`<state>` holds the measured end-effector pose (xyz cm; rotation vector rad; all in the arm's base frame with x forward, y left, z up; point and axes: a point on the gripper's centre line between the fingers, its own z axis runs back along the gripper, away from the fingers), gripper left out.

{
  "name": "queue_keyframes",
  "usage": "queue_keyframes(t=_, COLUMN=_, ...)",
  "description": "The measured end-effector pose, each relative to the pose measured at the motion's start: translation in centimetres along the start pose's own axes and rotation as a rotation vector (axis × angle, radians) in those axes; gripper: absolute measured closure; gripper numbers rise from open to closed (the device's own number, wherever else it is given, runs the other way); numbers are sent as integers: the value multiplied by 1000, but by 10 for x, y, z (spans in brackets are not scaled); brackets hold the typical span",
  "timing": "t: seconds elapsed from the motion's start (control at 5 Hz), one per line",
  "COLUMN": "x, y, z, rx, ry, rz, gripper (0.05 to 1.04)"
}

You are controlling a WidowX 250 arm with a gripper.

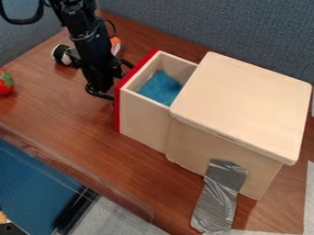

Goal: Open the drawer

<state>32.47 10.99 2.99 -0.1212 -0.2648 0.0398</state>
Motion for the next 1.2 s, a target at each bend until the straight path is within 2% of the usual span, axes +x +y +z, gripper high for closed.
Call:
queue_keyframes(t=0.2, x=-2, y=2, z=-2, rx=1, ry=28, rz=-12, gripper=669)
queue_keyframes(t=0.4, x=-2, y=2, z=-2, rx=1, ry=34, rz=-15, gripper=354)
queue_keyframes(t=0.6, x=-4, y=0, z=-2, rx=-11, ry=48, rz=-14, gripper=100)
queue_keyframes(t=0.8, x=-4, y=-8, z=11, rx=-50, ry=51, rz=-33, gripper=80)
queue_keyframes(t=1.0, x=1, y=-9, z=43, rx=-63, ry=-1, rz=-78, gripper=84)
queue_keyframes(t=1.2, x=0, y=-9, z=56, rx=-84, ry=31, rz=-205, gripper=84)
